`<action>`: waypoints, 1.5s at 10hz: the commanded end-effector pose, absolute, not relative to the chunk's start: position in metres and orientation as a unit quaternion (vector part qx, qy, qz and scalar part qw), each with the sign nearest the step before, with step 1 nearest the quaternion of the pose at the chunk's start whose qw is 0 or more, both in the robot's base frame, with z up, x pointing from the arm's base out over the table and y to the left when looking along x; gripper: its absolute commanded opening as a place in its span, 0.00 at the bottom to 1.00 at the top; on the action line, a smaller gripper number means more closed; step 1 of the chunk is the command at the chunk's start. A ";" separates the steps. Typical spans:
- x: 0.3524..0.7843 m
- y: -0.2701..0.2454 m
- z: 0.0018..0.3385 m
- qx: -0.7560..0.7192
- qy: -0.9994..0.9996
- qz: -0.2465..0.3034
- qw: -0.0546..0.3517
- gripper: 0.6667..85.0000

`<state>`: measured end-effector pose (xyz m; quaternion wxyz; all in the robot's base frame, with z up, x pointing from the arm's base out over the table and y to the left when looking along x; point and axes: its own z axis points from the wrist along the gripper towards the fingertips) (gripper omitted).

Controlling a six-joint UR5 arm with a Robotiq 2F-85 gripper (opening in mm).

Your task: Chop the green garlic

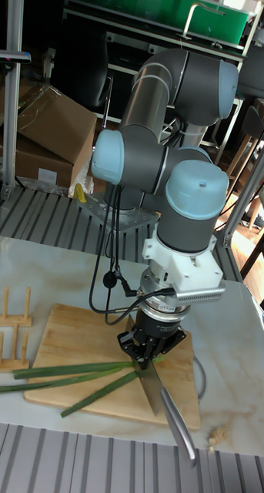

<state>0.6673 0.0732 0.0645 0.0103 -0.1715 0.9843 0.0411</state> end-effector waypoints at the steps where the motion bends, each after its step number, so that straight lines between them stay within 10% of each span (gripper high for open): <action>1: 0.669 0.076 0.061 -0.174 0.984 0.047 0.014 0.01; 15: 0.662 0.060 0.061 -0.184 0.982 0.042 0.004 0.01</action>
